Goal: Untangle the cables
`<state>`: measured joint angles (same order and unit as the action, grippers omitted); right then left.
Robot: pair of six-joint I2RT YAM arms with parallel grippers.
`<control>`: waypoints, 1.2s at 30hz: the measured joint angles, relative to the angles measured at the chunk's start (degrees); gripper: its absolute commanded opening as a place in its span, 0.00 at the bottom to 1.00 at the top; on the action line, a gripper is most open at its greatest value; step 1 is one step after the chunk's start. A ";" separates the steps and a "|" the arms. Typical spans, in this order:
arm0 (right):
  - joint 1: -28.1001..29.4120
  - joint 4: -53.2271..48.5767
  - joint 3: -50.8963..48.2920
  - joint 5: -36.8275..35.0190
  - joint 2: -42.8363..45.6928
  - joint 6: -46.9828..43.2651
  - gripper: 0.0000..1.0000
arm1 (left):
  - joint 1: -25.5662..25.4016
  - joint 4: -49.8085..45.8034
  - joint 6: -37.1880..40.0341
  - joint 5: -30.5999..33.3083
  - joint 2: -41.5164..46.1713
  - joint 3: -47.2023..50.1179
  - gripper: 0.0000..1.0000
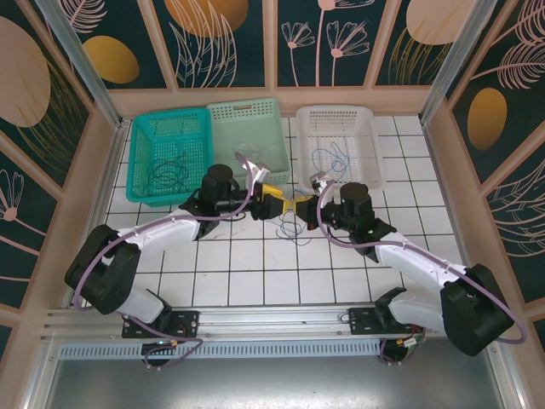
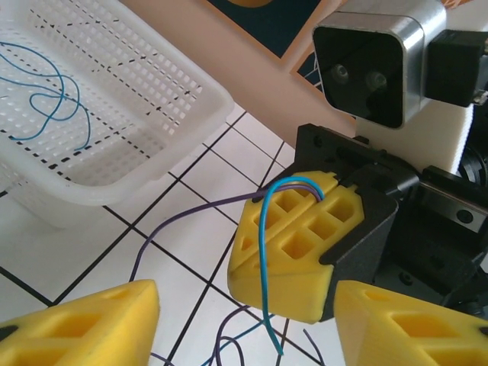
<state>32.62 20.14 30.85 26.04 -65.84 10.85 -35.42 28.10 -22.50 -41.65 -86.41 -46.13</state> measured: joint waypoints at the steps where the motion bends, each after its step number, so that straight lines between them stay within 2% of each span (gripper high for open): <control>1: 0.11 0.02 0.00 0.02 0.00 0.00 0.04 | -0.07 0.02 -0.09 -0.13 -0.26 -0.26 0.46; 8: 0.37 0.44 0.00 0.66 -0.61 0.00 0.06 | -1.44 0.39 -0.22 -1.53 -2.51 -2.40 0.10; 10: 0.44 0.42 0.00 0.81 -1.05 0.00 0.14 | -1.81 0.37 -0.20 -1.62 -2.86 -2.69 0.00; 11: 0.44 0.28 0.00 0.81 -1.20 0.11 0.22 | -1.92 0.31 0.00 -1.55 -2.86 -2.71 0.00; 12: 0.46 0.09 0.00 0.68 -1.36 0.07 0.35 | -2.01 0.31 0.31 -1.42 -2.86 -2.73 0.00; 15: 0.70 -0.68 -0.02 -0.37 -1.49 -0.13 0.59 | -2.05 0.04 0.44 -0.46 -2.84 -2.75 0.00; 19: 0.74 -2.16 -0.09 -2.75 -1.49 -1.05 0.65 | -2.05 -1.36 0.92 0.52 -2.38 -2.75 0.00; 22: 0.74 -3.28 -0.39 -4.13 -1.36 -1.53 0.66 | -2.05 -1.99 1.16 0.57 -1.79 -2.78 0.00; 26: 1.01 -4.90 -0.79 -5.75 -0.46 -2.32 0.62 | -2.05 -2.56 1.22 0.52 -1.70 -3.30 0.00; 28: 1.25 -5.20 -0.79 -6.60 0.02 -3.13 0.54 | -2.05 -2.58 1.20 0.48 -1.70 -3.45 0.00; 29: 1.36 -5.27 -0.79 -6.84 0.17 -3.58 0.44 | -2.05 -2.56 1.14 0.37 -1.70 -3.50 0.00; 32: 1.64 -5.51 -0.79 -7.82 0.39 -4.13 0.07 | -2.05 -2.25 0.52 0.31 -1.70 -3.50 0.00; 33: 1.66 -5.55 -0.79 -8.20 0.57 -4.28 0.00 | -2.05 -2.19 0.33 0.37 -1.66 -3.50 0.07; 36: 1.66 -6.10 -0.79 -9.35 2.16 -4.50 0.00 | -2.05 -2.36 -0.17 2.01 -1.36 -3.50 0.28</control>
<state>34.28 14.04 30.06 16.69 -63.68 6.35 -37.47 25.74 -22.68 -39.64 -87.77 -49.63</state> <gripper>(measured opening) 0.057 0.162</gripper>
